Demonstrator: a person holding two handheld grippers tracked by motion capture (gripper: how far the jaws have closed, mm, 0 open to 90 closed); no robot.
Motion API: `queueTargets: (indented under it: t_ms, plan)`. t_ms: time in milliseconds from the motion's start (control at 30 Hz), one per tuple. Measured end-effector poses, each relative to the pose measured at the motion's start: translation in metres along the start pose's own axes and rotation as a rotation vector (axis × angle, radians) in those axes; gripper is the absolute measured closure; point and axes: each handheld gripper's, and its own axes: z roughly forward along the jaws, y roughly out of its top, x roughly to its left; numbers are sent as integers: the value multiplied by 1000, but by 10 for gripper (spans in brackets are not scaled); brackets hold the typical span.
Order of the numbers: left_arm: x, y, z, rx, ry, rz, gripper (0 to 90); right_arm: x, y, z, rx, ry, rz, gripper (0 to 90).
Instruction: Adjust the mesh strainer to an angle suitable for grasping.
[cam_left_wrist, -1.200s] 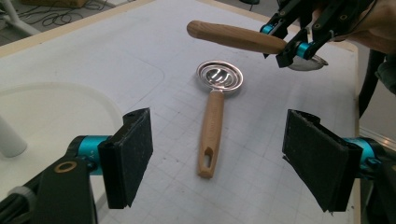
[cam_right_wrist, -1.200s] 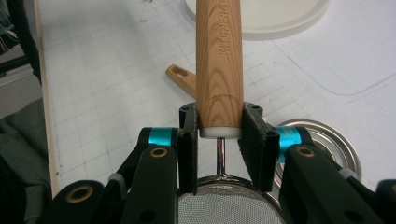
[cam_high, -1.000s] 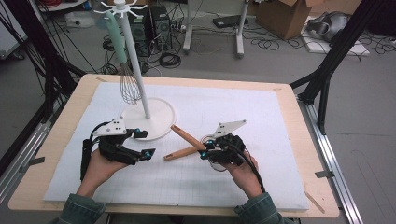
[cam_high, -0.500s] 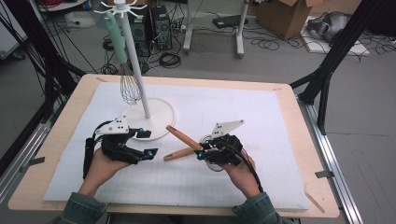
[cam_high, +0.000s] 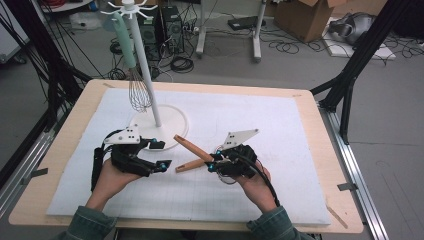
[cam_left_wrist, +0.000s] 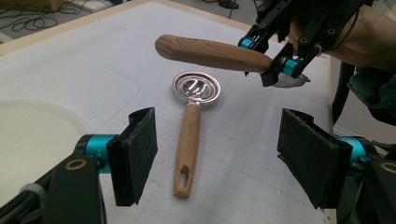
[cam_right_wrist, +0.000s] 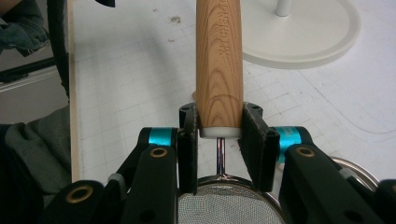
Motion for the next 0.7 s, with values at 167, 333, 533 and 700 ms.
queueTargets:
  t_ms: [167,333,533,700]
  plan:
    - [-1,1,2,0,-5,1,293,1,1,2,1,3,-7,694]
    - [-1,2,3,-2,-11,2,296,2,2,3,2,11,-5,694]
    - [0,3,7,1,-19,-7,298,1,3,6,-5,18,-11,694]
    - [2,4,9,2,-35,-17,306,2,6,11,-23,33,-11,694]
